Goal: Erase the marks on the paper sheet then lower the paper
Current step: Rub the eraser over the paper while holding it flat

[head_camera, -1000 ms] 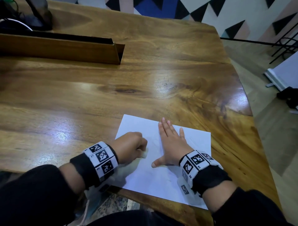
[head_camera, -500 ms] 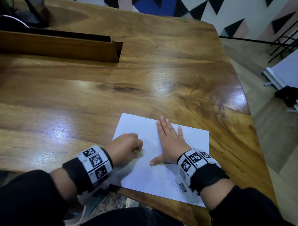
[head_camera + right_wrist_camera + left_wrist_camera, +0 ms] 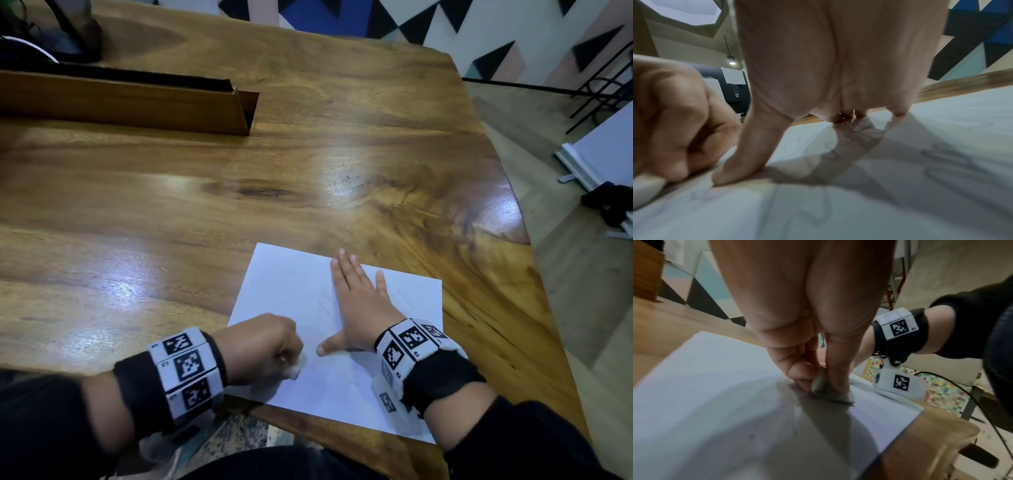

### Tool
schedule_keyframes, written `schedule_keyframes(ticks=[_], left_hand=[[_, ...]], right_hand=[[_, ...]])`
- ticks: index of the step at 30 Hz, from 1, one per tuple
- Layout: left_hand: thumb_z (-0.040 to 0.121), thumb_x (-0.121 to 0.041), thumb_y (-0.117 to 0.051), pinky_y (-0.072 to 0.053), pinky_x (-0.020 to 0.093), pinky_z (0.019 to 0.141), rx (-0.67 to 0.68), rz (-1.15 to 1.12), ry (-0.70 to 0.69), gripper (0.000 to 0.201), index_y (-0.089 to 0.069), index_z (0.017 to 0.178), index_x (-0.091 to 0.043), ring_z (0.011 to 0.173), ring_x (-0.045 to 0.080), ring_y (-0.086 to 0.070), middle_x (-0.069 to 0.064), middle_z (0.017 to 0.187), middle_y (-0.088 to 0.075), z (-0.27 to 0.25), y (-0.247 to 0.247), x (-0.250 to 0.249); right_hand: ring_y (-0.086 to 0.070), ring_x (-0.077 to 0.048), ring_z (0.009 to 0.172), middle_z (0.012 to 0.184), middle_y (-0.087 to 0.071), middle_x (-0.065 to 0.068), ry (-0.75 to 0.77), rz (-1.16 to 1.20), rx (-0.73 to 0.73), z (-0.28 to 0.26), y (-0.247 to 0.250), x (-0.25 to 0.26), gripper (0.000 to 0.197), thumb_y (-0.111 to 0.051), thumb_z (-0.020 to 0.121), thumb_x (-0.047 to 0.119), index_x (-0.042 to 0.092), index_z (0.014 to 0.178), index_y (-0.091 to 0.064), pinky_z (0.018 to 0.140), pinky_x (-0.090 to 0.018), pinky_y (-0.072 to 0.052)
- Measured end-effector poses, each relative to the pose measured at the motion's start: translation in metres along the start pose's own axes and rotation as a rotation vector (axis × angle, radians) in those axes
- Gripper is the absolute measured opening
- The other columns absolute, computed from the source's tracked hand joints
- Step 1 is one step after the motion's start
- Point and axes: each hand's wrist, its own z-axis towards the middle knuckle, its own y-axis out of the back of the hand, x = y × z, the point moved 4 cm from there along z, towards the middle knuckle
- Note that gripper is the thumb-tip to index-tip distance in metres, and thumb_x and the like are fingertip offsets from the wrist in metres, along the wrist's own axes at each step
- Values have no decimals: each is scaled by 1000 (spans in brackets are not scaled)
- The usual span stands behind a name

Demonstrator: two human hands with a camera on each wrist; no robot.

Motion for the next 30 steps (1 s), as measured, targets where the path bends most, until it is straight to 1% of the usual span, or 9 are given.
schedule_keyframes(ticks=[2,6,12,14,16,20,24,27,30], left_hand=[[79,-18,-62,-35,20,64,-8,22,14,11,-67,86,-11,92,19,-57,6,98,-61,4,9,2],[81,-14,-58,-32,24,63,-323,44,114,5,-61,80,-10,88,24,-54,0,84,-47,24,34,12],[79,-20,-61,-44,29,74,-20,21,20,11,-64,81,-10,83,18,-55,4,91,-57,0,2,10],[78,-21,-63,-44,25,70,-38,-6,48,9,-65,84,-14,77,11,-53,1,90,-58,2,7,13],[78,-26,-65,-43,24,67,-191,-82,113,9,-63,84,-19,74,9,-53,-2,87,-58,9,22,17],[84,-28,-58,-35,22,79,-473,-112,94,16,-55,91,-13,90,14,-45,1,98,-50,21,39,17],[89,-28,-45,-24,45,112,-333,21,104,22,-50,100,-9,131,22,-32,6,133,-42,28,17,23],[93,-18,-43,-9,49,116,-320,38,123,9,-47,100,-14,144,22,-8,1,144,-32,25,10,31],[94,-19,-41,-7,45,116,-321,-7,135,11,-47,99,-12,144,18,-8,0,143,-33,20,14,37]], right_hand=[[31,-16,142,152,38,0,1,3,0,0,0,0,143,-75,62,65,11,147,28,113,-48,15],[31,-16,142,152,39,0,4,3,0,0,0,0,144,-75,62,65,11,146,28,113,-48,15],[31,-17,142,152,39,-1,3,-3,6,0,0,0,143,-74,62,66,11,146,28,113,-49,14],[31,-17,142,152,38,-1,3,-5,4,0,0,0,143,-74,62,66,11,147,28,113,-49,14],[31,-16,142,152,38,-1,4,-1,-4,0,-1,0,143,-75,62,65,11,147,27,113,-49,15],[31,-17,142,152,38,-2,21,3,-7,0,-2,-2,143,-74,62,66,10,147,26,114,-48,14],[32,-19,141,151,39,-6,-2,-8,-18,-4,-1,-6,140,-69,63,71,10,148,24,114,-49,14],[38,-25,138,141,48,-5,-86,-27,10,-12,-4,-19,140,-64,61,78,19,145,30,110,-61,15],[41,-27,136,133,54,-3,-84,-5,59,-17,-7,-24,139,-67,61,76,27,143,34,111,-63,13]])
